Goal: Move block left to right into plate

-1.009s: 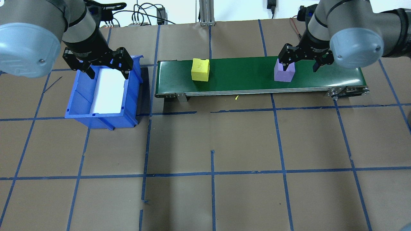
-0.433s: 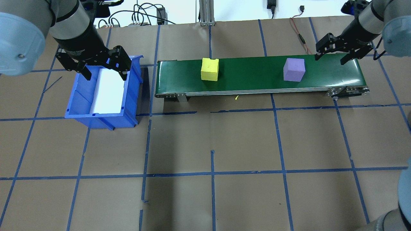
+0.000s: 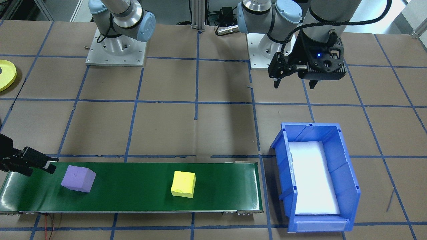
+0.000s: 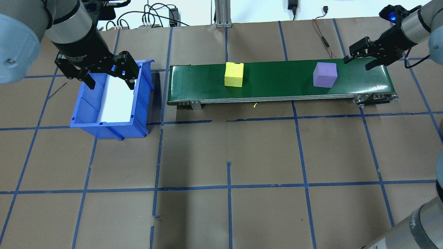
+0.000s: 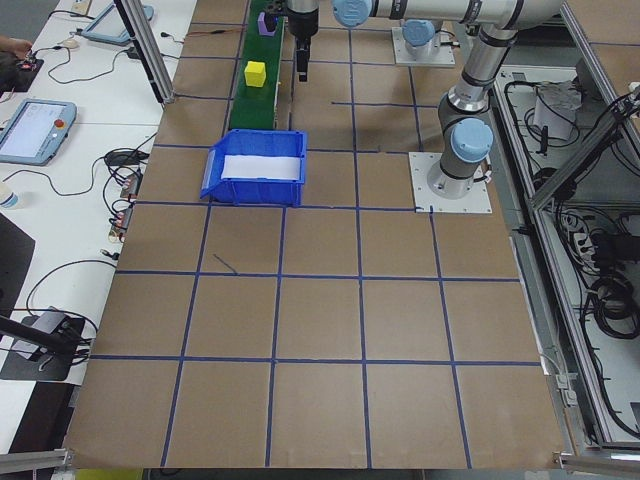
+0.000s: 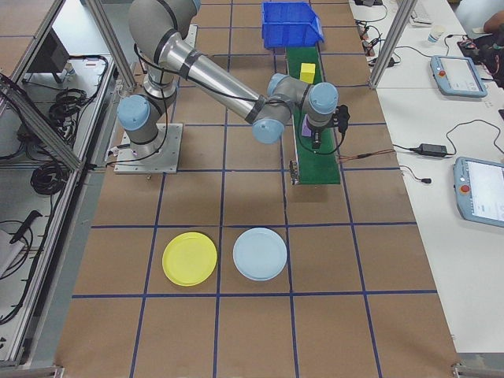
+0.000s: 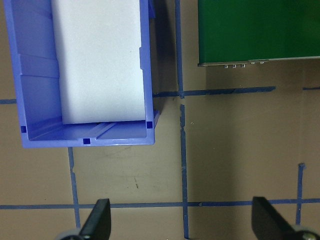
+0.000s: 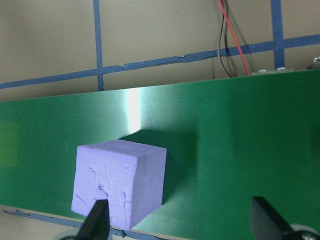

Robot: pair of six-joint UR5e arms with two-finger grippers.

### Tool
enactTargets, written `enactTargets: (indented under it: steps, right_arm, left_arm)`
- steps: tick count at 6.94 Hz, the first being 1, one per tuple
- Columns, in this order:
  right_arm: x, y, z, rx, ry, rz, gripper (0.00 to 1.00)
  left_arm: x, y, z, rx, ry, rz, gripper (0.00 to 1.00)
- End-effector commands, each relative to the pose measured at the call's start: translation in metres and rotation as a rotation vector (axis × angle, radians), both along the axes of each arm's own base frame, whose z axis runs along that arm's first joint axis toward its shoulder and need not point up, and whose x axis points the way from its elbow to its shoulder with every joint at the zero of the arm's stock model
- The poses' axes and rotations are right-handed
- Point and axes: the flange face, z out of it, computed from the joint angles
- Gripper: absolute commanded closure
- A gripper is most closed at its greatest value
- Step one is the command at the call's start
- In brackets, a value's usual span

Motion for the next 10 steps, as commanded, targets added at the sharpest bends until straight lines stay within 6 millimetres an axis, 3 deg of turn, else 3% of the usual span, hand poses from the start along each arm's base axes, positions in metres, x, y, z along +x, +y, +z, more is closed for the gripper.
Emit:
enactTargets:
  steps: [1, 10]
  right_arm:
    - [-0.002, -0.001, -0.010, -0.007, -0.060, -0.005, 0.00]
    - [-0.012, -0.004, -0.031, 0.104, -0.017, -0.165, 0.01]
  left_arm:
    - [0.000, 0.000, 0.000, 0.001, -0.001, 0.002, 0.00]
    - [0.000, 0.000, -0.001, 0.002, 0.001, 0.002, 0.00]
